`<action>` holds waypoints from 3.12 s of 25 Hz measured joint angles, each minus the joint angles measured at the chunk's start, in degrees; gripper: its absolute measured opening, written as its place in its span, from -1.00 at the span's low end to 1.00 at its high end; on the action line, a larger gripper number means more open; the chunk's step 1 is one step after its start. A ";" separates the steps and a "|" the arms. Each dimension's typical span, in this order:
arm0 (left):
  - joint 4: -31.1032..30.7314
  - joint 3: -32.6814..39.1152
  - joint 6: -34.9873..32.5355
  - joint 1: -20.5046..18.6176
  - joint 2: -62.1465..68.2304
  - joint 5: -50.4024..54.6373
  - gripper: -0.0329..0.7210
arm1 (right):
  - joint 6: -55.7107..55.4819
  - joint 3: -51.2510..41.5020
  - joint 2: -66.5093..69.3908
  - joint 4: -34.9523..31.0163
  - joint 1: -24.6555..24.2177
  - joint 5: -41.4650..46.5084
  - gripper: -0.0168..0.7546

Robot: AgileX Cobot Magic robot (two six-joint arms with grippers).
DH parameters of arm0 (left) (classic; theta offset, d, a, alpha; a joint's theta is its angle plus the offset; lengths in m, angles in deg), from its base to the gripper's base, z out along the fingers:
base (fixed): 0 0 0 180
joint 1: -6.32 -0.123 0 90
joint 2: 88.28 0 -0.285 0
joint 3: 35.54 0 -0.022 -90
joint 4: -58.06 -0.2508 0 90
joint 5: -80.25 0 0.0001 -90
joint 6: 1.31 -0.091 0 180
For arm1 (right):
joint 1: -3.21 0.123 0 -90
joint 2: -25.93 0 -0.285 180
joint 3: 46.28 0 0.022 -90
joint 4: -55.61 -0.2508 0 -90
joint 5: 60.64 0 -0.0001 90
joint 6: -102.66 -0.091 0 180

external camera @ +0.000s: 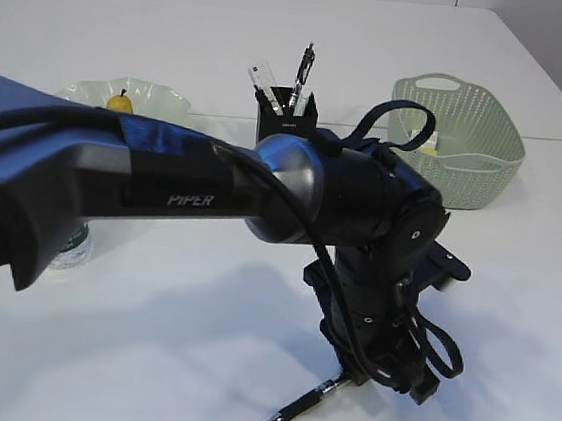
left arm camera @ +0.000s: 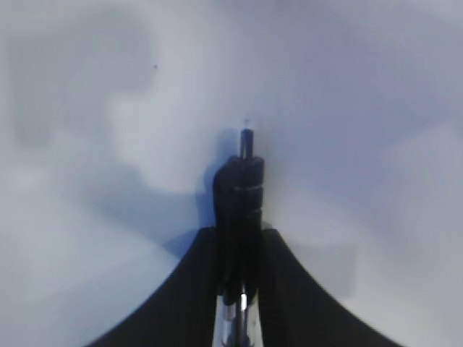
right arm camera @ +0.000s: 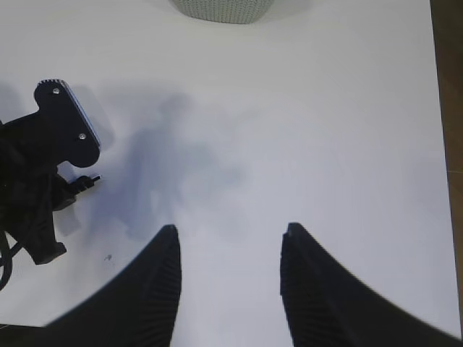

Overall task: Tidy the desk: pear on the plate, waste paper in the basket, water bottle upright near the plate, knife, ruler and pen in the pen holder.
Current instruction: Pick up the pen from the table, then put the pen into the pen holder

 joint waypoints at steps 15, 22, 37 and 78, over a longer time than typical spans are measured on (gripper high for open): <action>-2.48 -18.30 0.00 -0.69 0.36 1.74 -0.68 | 0.00 0.00 0.00 0.00 0.00 0.00 0.00; -2.97 -19.93 0.00 -0.97 0.36 -3.32 -0.68 | 0.12 0.00 0.00 0.00 0.00 0.00 0.00; -3.32 -19.93 0.00 -2.75 0.36 -22.46 -0.68 | 0.19 0.00 0.00 0.36 0.00 -0.10 0.00; 0.10 -19.93 0.00 -19.33 -4.22 -23.69 -0.68 | 0.33 -0.09 0.00 0.99 0.00 -3.59 0.00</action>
